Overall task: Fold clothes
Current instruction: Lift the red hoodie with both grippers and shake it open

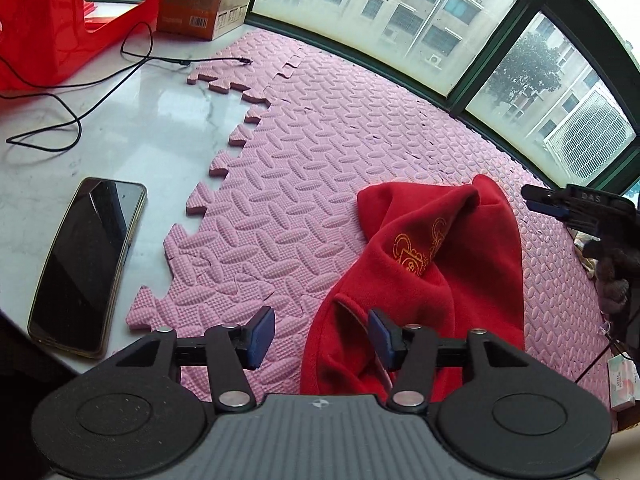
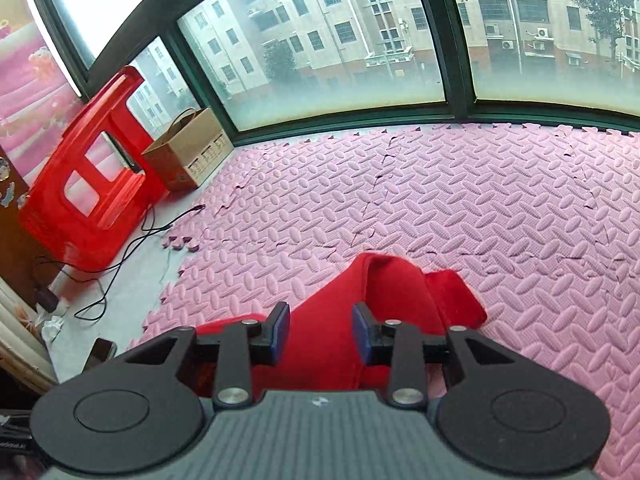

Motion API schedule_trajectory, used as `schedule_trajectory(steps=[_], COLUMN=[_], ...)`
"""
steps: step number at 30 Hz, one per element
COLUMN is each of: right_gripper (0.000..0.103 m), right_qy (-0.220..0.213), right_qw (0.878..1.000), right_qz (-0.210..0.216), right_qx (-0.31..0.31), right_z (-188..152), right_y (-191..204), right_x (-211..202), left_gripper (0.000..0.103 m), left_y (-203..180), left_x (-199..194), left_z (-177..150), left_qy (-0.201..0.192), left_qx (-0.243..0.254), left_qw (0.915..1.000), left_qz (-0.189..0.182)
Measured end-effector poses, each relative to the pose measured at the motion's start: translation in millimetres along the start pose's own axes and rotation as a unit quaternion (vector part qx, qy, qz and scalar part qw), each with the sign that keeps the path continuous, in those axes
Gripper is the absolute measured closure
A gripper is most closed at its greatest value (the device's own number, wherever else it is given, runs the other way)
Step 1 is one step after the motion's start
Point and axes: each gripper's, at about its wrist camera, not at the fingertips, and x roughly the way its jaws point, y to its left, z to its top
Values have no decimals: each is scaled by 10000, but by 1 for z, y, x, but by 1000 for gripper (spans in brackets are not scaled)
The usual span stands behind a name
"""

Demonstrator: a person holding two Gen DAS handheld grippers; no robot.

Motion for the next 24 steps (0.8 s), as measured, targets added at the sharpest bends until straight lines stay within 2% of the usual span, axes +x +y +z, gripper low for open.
schedule_trajectory(steps=[5,9,11,12,13,16,21,24], right_gripper=[64,64,66,70,82,93,95,95], right_qy=[133,418,476,477,474,418,-88,-679], right_qw=[9990,9958,9954,9954,9953,9953,9944,9922], right_qz=[-302,-190,-91,6,84,84,256,421], right_qx=[293,797,828,833,839,870,1026,961], right_z=[18,19,18,18,19,20,18,14], right_y=[-16,-33,-34,-32,-31,-29,-33,-32], right_x=[44,64,68,68,69,66,35,-11], left_gripper=[47,47,47,47,48,49,54,60], left_y=[-20,-46,-65,-74,-84,-114,-148,-157], left_x=[11,24,30,33,37,52,86,104], left_z=[15,29,37,41,46,60,77,82], left_qy=[-160,-242,-392,-460,-528,-633,-619,-534], left_qx=[200,475,772,922,1072,1529,2181,2474], left_qw=[9995,9978,9952,9935,9916,9841,9714,9650], left_qz=[-159,-383,-454,-475,-495,-652,-704,-680])
